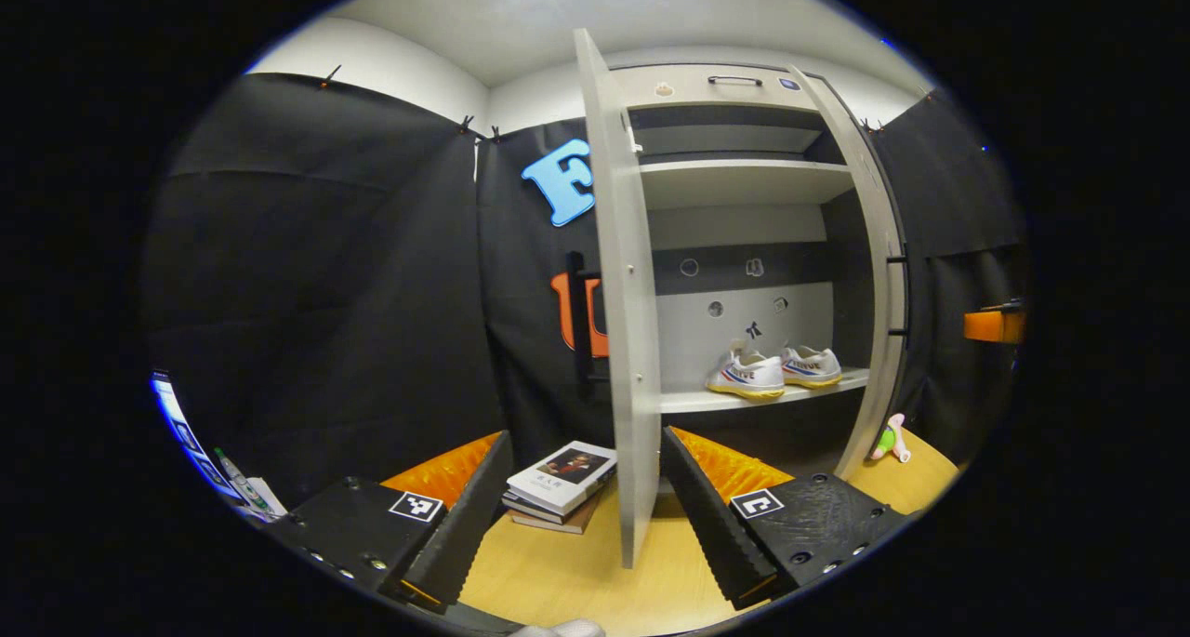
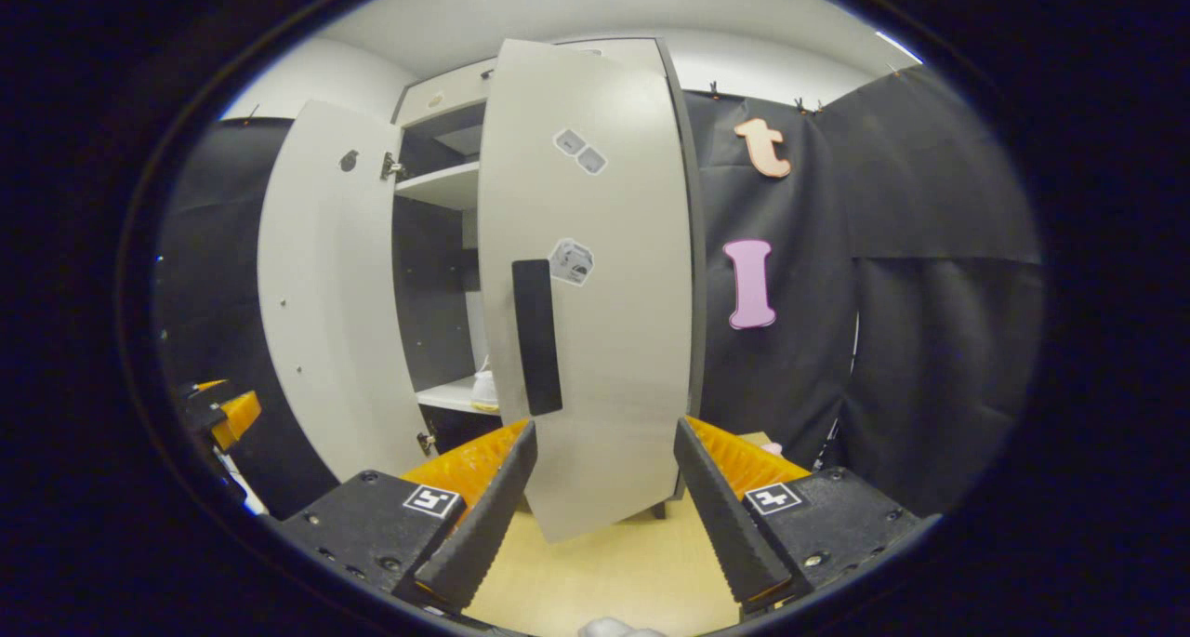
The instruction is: Grab one shoe with the right hand and put it into the shoe cabinet, grab the other shoe with the left hand and put it into the shoe cabinet; then close the right door with the right hand and the left door with the left hand.
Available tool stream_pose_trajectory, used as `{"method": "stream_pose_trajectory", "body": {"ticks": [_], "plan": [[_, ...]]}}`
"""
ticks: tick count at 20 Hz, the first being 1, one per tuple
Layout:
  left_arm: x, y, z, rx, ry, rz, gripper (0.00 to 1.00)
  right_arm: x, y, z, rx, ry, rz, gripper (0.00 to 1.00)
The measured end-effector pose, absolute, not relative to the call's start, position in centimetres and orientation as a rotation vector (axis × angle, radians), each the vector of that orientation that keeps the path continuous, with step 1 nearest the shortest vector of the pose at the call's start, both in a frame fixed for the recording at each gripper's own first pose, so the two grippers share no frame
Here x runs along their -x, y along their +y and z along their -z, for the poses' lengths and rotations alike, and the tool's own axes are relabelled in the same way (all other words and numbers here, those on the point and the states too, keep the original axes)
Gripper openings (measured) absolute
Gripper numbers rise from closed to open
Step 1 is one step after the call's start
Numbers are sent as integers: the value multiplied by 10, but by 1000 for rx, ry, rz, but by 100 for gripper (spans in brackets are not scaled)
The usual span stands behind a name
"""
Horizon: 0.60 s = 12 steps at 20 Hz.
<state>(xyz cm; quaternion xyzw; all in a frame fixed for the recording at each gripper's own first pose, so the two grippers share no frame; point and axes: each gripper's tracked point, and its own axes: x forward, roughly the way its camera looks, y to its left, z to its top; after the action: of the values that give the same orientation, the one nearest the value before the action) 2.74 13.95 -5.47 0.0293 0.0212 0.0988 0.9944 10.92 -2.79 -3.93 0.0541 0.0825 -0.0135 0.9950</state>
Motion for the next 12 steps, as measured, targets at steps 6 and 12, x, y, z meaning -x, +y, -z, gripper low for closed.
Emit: {"method": "stream_pose_trajectory", "body": {"ticks": [6,12], "plan": [[-66,205,31,-98,-17,-263,96,-72,-13,63,-106,205,60,97],[-102,223,22,-58,-39,-239,96,-38,-8,79,-125,240,101,97]]}}
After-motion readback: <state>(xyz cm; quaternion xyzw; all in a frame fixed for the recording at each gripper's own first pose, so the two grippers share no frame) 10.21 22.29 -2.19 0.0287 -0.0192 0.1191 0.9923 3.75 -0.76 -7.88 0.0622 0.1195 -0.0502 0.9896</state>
